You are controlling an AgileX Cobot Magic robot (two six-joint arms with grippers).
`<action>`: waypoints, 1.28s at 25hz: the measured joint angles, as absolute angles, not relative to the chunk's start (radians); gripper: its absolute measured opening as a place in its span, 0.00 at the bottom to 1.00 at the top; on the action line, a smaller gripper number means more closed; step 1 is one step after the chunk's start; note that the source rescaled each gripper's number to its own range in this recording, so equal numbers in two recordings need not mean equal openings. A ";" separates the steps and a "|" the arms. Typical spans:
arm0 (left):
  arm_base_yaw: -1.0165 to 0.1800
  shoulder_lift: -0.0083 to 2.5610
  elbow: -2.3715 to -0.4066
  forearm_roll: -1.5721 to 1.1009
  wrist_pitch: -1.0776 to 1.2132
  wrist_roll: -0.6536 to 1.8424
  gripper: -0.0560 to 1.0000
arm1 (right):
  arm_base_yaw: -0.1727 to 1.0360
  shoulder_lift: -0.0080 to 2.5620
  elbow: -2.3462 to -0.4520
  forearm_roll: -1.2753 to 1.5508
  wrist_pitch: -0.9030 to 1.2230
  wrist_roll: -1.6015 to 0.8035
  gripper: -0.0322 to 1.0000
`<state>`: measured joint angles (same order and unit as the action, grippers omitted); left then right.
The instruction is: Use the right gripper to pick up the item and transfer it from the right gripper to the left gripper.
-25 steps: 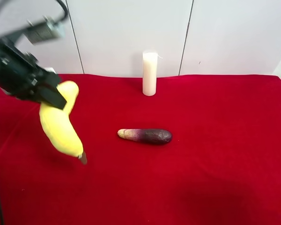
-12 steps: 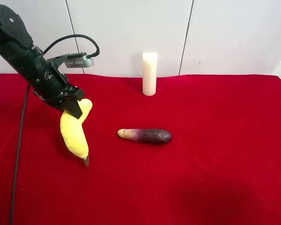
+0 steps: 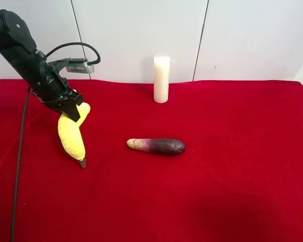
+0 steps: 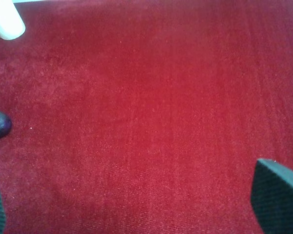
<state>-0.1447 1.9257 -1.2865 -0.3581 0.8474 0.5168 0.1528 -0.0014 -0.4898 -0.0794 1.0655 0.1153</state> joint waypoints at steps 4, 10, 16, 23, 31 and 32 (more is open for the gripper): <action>-0.145 1.927 -1.287 -0.353 0.833 0.517 0.28 | 0.153 -0.001 -0.490 -0.079 1.065 0.115 1.00; -0.145 1.927 -1.287 -0.342 0.796 0.517 0.95 | 0.153 -0.001 -0.490 -0.079 1.065 0.116 1.00; -0.145 1.927 -1.287 -0.311 0.791 0.515 1.00 | 0.153 -0.001 -0.490 -0.079 1.065 0.116 1.00; -0.143 1.817 -1.287 -0.297 0.815 0.476 1.00 | 0.153 -0.001 -0.490 -0.079 1.065 0.116 1.00; -0.143 1.487 -1.287 -0.168 0.996 0.263 1.00 | 0.153 -0.001 -0.490 -0.079 1.065 0.116 1.00; -0.143 1.432 -1.287 -0.151 1.023 0.240 1.00 | 0.153 -0.001 -0.490 -0.079 1.065 0.116 1.00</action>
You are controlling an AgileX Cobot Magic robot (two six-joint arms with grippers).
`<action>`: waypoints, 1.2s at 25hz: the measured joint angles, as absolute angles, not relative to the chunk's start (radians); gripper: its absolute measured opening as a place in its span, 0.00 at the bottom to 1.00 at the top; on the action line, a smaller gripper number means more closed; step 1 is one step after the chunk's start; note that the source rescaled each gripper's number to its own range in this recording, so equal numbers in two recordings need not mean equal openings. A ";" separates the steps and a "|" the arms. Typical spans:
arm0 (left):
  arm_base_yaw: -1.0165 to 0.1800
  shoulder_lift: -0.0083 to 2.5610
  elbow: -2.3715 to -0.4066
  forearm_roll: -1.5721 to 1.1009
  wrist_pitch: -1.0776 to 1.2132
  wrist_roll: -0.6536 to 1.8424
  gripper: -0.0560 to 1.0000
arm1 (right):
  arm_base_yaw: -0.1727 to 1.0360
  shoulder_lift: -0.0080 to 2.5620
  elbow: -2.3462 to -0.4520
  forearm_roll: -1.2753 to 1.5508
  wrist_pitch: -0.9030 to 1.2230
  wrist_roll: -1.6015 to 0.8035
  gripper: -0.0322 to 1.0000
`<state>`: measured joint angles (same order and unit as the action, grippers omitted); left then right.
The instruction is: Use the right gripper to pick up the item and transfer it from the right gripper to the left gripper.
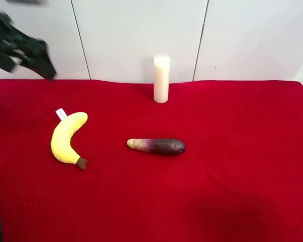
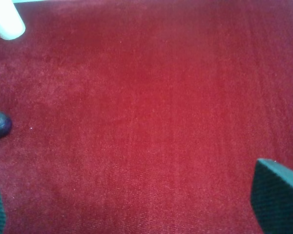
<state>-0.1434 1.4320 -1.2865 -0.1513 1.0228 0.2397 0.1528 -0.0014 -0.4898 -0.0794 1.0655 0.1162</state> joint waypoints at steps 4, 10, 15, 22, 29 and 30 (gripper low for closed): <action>-0.143 1.219 -1.271 -0.101 1.096 0.144 1.00 | 0.153 -0.001 -0.490 -0.079 1.065 0.116 1.00; -0.143 0.883 -1.009 -0.093 1.158 0.080 1.00 | 0.153 -0.001 -0.490 -0.079 1.065 0.116 1.00; -0.143 0.580 -0.788 -0.090 1.159 0.075 1.00 | 0.153 -0.001 -0.490 -0.079 1.065 0.116 1.00; -0.143 0.258 -0.651 -0.089 1.158 0.075 1.00 | 0.153 -0.001 -0.490 -0.079 1.065 0.116 1.00; -0.143 0.108 -0.633 -0.087 1.158 0.092 1.00 | 0.153 -0.001 -0.490 -0.079 1.065 0.116 1.00; -0.143 0.094 -0.621 -0.086 1.154 0.096 1.00 | 0.153 -0.001 -0.490 -0.079 1.065 0.116 1.00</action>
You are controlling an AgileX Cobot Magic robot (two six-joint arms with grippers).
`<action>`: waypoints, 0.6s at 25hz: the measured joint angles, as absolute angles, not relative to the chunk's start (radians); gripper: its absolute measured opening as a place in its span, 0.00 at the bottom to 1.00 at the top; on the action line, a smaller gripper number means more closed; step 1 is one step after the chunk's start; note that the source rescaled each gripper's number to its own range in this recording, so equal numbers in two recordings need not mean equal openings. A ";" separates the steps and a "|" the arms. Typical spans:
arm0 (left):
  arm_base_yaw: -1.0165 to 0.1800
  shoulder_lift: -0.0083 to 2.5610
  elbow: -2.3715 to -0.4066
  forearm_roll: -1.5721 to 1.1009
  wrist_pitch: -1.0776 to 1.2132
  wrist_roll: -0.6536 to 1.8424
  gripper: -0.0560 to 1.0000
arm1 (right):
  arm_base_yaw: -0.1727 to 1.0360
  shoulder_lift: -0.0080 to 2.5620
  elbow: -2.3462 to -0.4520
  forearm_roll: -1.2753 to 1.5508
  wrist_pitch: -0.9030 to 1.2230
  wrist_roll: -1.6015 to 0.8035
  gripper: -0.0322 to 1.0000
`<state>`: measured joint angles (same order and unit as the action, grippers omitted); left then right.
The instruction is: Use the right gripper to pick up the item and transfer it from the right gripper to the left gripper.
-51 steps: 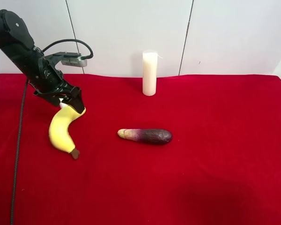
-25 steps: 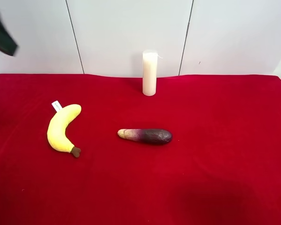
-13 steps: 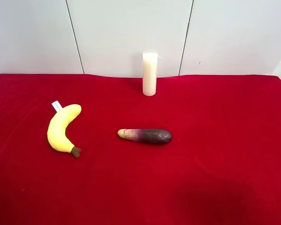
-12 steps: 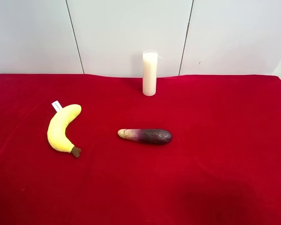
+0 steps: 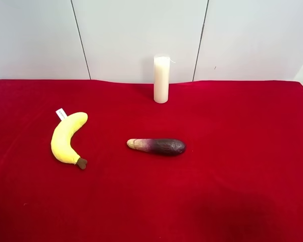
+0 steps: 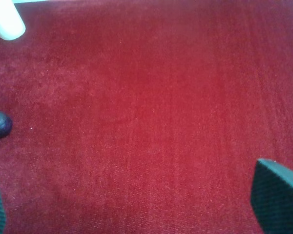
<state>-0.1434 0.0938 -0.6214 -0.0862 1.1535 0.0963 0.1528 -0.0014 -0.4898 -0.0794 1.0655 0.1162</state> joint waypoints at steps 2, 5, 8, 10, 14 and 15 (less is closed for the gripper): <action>-0.143 0.067 -0.591 -0.082 1.146 0.107 1.00 | 0.153 -0.001 -0.490 -0.079 1.065 0.116 1.00; -0.143 0.029 -0.543 -0.082 1.125 0.113 1.00 | 0.153 -0.001 -0.490 -0.079 1.065 0.116 1.00; -0.143 -0.002 -0.518 -0.081 1.078 0.114 1.00 | 0.153 -0.001 -0.490 -0.079 1.065 0.116 1.00; -0.143 -0.005 -0.512 -0.078 1.072 0.113 1.00 | 0.153 -0.001 -0.490 -0.079 1.065 0.116 1.00; -0.143 -0.005 -0.512 -0.075 1.071 0.111 1.00 | 0.153 -0.001 -0.490 -0.079 1.065 0.116 1.00; -0.143 -0.005 -0.512 -0.075 1.071 0.110 1.00 | 0.153 -0.001 -0.490 -0.079 1.065 0.116 1.00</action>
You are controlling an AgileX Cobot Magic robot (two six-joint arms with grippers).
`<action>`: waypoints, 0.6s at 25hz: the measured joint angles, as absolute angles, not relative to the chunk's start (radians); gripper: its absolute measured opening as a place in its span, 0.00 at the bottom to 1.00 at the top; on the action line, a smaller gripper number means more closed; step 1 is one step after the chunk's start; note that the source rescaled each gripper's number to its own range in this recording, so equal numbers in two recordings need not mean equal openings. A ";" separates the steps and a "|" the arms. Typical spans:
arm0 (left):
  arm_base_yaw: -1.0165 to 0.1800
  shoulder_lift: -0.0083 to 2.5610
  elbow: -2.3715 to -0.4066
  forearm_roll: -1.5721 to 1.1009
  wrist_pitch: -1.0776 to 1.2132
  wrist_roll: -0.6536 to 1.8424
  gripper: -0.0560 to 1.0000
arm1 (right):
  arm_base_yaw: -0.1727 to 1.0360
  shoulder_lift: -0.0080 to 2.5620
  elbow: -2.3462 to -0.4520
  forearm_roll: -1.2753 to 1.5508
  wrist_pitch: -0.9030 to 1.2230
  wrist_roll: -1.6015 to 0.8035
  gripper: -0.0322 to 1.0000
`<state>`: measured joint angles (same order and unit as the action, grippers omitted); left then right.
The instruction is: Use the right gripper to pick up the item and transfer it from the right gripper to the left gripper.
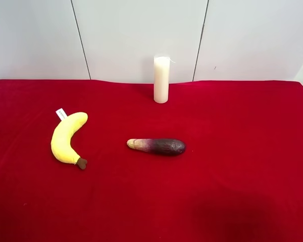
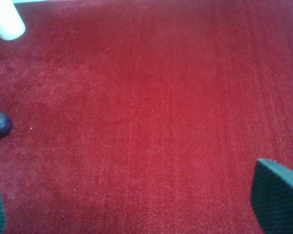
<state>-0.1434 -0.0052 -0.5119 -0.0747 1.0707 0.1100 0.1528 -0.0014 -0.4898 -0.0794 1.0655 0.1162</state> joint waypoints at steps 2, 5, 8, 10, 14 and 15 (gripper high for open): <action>-0.143 -0.005 -0.512 -0.075 1.071 0.110 1.00 | 0.153 -0.001 -0.490 -0.079 1.065 0.116 1.00; -0.143 -0.005 -0.512 -0.075 1.071 0.110 1.00 | 0.147 -0.001 -0.490 -0.079 1.065 0.116 1.00; -0.143 -0.005 -0.512 -0.075 1.071 0.110 1.00 | 0.106 -0.001 -0.490 -0.079 1.065 0.116 1.00; -0.142 -0.005 -0.512 -0.074 1.071 0.110 1.00 | 0.062 -0.001 -0.490 -0.079 1.065 0.116 1.00; -0.082 -0.005 -0.512 -0.073 1.071 0.110 1.00 | 0.003 -0.001 -0.490 -0.079 1.065 0.116 1.00; -0.061 -0.005 -0.512 -0.073 1.071 0.110 1.00 | -0.002 -0.001 -0.490 -0.079 1.065 0.116 1.00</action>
<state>-0.0613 -0.0052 -0.5119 -0.0729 1.0707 0.1100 -0.0022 -0.0014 -0.4898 -0.0794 1.0655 0.1162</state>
